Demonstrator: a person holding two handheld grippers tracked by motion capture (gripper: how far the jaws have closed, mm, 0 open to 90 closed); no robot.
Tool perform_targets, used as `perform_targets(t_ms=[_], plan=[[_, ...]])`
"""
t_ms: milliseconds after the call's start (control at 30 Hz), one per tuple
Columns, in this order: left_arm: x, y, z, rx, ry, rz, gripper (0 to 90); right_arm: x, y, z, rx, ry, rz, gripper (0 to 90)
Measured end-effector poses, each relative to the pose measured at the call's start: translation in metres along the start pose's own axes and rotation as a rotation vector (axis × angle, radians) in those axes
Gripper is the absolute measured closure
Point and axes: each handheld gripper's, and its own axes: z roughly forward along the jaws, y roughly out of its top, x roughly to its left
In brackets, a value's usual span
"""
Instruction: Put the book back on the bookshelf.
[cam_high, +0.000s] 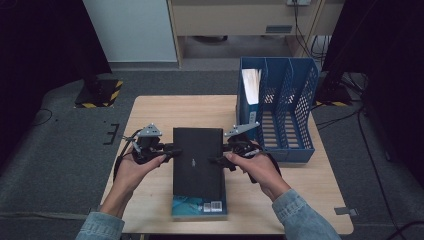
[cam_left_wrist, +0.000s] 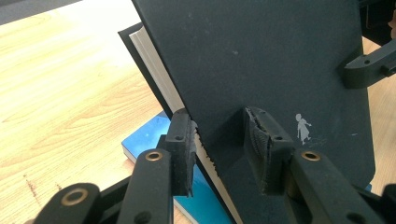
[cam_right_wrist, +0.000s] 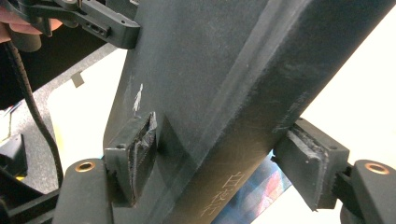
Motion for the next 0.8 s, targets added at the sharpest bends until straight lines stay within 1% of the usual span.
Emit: perform_targets(t_ms=[33,133,200,300,367,433,533,600,667,733,767,800], plan=[[0.0,0.0,0.0,0.001,0.0,0.002,63.8,0.0,0.0,0.0,0.0,-0.001,-0.006,30.8],[-0.001,0.001,-0.001,0.007,0.002,0.008,64.2,0.0,0.0,0.0,0.0,0.0,-0.004,31.0],[-0.002,0.001,-0.003,0.011,0.005,0.022,64.8,0.001,0.001,0.0,0.002,-0.004,-0.011,31.0],[-0.003,0.0,-0.006,0.009,0.004,0.023,65.8,0.002,0.002,-0.002,0.006,-0.002,-0.018,32.2],[-0.002,0.0,-0.007,0.013,-0.004,0.017,66.6,0.004,0.004,-0.003,0.008,0.001,-0.028,32.3],[-0.002,0.002,-0.008,0.016,-0.019,0.009,68.1,0.006,0.006,-0.005,-0.007,-0.007,-0.031,32.0],[-0.004,0.004,-0.008,0.015,-0.023,0.022,69.4,0.004,0.011,-0.008,-0.012,0.004,-0.031,31.8],[-0.004,0.005,-0.008,0.009,-0.024,0.02,71.7,0.003,0.011,-0.008,-0.009,0.003,-0.031,31.8],[-0.005,0.007,-0.01,-0.005,-0.014,0.029,73.4,0.001,0.013,-0.009,0.001,-0.012,-0.032,32.5],[-0.005,0.008,-0.009,-0.004,-0.008,0.034,73.7,0.001,0.014,-0.009,0.002,-0.015,-0.031,32.9],[-0.004,0.011,-0.01,0.006,0.001,0.037,73.9,-0.001,0.016,-0.008,0.001,-0.022,-0.032,33.0],[-0.004,0.012,-0.009,0.005,0.011,0.038,73.9,-0.001,0.017,-0.007,0.002,-0.023,-0.03,33.0]])
